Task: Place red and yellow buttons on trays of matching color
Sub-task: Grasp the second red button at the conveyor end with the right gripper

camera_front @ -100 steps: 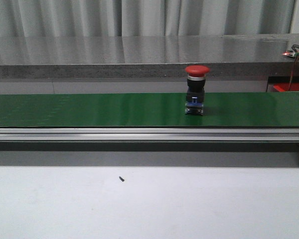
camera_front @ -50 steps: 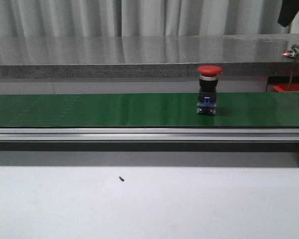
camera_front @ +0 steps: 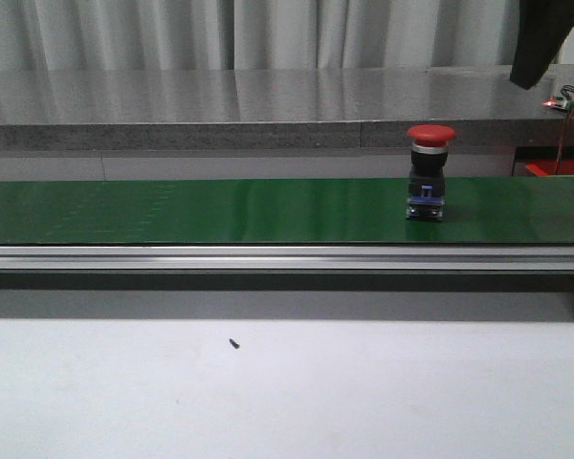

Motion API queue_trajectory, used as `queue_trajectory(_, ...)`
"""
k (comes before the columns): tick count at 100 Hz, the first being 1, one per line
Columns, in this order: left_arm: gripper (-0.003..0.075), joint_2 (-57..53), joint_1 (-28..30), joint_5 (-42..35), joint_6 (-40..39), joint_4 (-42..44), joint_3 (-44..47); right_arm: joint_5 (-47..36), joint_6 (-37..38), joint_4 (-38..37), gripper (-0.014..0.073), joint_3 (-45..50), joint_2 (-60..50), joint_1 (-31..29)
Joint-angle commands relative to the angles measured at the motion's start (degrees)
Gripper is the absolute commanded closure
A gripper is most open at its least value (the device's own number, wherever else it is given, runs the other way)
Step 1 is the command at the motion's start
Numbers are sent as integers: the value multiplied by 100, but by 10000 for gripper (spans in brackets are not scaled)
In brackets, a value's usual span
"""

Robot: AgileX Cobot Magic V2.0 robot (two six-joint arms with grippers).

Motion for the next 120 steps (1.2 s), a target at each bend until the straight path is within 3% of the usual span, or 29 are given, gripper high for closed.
queue_trajectory(1, 740, -28, -61, -390, 0, -96, -164, -148, -124, 287, -46, -61, -295, 2)
queue_trajectory(37, 740, -28, -61, -390, 0, -96, -164, -513, -342, 352, -41, -55, -11, 716)
queue_trajectory(87, 740, -28, -61, -390, 0, -96, -164, -667, -306, -196, -28, -61, 428, 766)
queue_trajectory(94, 740, -28, -61, -390, 0, -96, -164, -646, -271, -196, 38, -61, 428, 766)
queue_trajectory(111, 740, -28, -61, -390, 0, -96, -164, -606, -245, -256, 288, -61, 428, 766)
queue_trajectory(120, 740, -28, -61, -390, 0, -96, -164, -594, -245, -323, 360, -65, 423, 766)
